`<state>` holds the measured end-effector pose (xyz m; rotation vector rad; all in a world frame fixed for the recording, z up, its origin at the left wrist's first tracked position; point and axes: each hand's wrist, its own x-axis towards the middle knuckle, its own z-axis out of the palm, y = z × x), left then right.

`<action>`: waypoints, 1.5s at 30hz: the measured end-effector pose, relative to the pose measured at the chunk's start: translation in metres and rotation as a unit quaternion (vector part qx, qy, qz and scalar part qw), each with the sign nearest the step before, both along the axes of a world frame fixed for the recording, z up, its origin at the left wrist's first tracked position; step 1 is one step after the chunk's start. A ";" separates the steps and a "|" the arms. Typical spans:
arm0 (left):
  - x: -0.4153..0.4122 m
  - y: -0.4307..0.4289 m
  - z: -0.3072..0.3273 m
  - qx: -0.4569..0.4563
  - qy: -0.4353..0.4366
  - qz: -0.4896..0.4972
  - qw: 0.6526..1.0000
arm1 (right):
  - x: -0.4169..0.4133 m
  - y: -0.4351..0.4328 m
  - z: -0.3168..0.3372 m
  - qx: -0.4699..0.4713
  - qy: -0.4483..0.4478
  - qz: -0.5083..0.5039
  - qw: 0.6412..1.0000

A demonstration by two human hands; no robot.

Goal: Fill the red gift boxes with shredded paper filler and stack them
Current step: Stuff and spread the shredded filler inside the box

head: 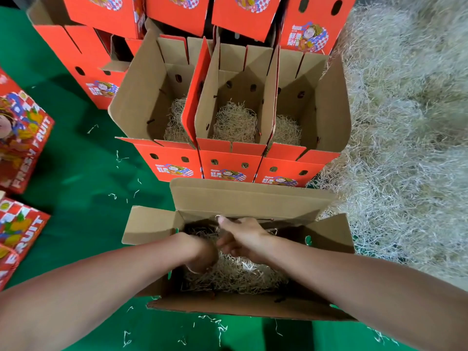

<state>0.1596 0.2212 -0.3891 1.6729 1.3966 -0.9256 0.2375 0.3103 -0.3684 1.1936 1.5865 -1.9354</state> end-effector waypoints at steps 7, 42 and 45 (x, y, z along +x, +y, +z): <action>-0.006 -0.006 -0.002 0.012 0.030 -0.008 0.999 | 0.015 0.011 -0.009 0.338 -0.067 0.572 0.744; 0.023 0.024 -0.030 -0.013 -0.040 0.007 0.999 | 0.061 0.026 -0.030 0.296 -0.196 0.801 0.482; 0.010 0.021 -0.006 0.050 -0.166 0.196 0.965 | 0.053 0.030 -0.017 0.291 -0.180 0.795 0.501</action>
